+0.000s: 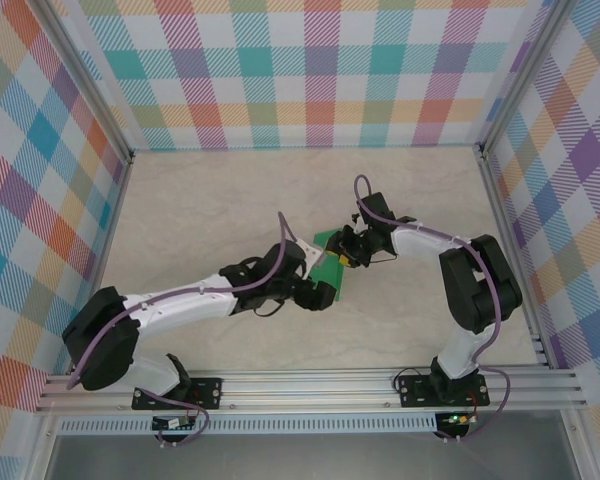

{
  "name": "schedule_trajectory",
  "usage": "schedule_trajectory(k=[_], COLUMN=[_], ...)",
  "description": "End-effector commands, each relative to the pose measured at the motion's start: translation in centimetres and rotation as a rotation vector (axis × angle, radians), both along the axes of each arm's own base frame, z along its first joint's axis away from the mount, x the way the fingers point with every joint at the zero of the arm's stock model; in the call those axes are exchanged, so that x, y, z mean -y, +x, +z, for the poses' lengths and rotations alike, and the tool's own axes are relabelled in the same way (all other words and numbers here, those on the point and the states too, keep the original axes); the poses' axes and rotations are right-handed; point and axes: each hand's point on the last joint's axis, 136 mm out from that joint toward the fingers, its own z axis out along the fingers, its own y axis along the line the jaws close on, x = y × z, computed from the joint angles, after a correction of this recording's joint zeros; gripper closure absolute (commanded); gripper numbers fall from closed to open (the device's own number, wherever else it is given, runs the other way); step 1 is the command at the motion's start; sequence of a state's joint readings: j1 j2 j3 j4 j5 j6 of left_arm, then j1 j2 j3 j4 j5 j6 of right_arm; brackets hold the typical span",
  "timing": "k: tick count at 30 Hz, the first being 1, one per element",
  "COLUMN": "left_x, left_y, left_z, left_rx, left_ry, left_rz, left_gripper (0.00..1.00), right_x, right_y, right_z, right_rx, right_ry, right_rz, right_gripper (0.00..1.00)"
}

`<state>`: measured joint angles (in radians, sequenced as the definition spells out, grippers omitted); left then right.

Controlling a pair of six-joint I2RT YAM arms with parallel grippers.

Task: Fold a paper plane with a square sheet of paper (fold left side to right side)
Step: Fold the triangle a second time at the center of the table.

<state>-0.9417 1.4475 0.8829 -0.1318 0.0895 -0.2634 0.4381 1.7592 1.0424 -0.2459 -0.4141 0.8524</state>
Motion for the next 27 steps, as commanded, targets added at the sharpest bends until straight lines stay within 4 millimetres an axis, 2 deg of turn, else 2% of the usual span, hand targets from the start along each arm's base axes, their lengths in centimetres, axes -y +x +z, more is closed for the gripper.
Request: schedule_trajectory(k=[1, 8, 9, 12, 18, 23, 27], left_x=[0.2, 2.7, 2.2, 2.5, 2.5, 2.5, 2.6], left_y=[1.5, 2.1, 2.1, 2.8, 3.6, 3.2, 2.6], left_z=[-1.4, -3.8, -4.5, -5.2, -5.7, -5.6, -5.2], left_rx=[0.107, 0.198, 0.199, 0.236, 0.295, 0.307, 0.304], left_ry=[0.159, 0.356, 0.411, 0.493, 0.592, 0.588, 0.547], left_rz=[0.036, 0.002, 0.004, 0.018, 0.044, 0.027, 0.011], left_gripper=[0.2, 0.14, 0.13, 0.13, 0.16, 0.3, 0.48], right_x=[-0.1, -0.2, -0.2, -0.2, -0.1, 0.0, 0.1], right_y=[0.2, 0.3, 0.3, 0.4, 0.4, 0.4, 0.4], right_z=[0.1, 0.4, 0.4, 0.4, 0.3, 0.1, -0.2], right_rx=[-0.017, -0.014, -0.015, -0.015, -0.016, -0.017, -0.019], right_ry=[-0.001, -0.002, -0.003, -0.006, -0.01, -0.021, -0.027], right_rz=[0.016, 0.021, 0.021, 0.022, 0.023, 0.026, 0.027], right_gripper=[0.62, 0.63, 0.63, 0.63, 0.63, 0.63, 0.63])
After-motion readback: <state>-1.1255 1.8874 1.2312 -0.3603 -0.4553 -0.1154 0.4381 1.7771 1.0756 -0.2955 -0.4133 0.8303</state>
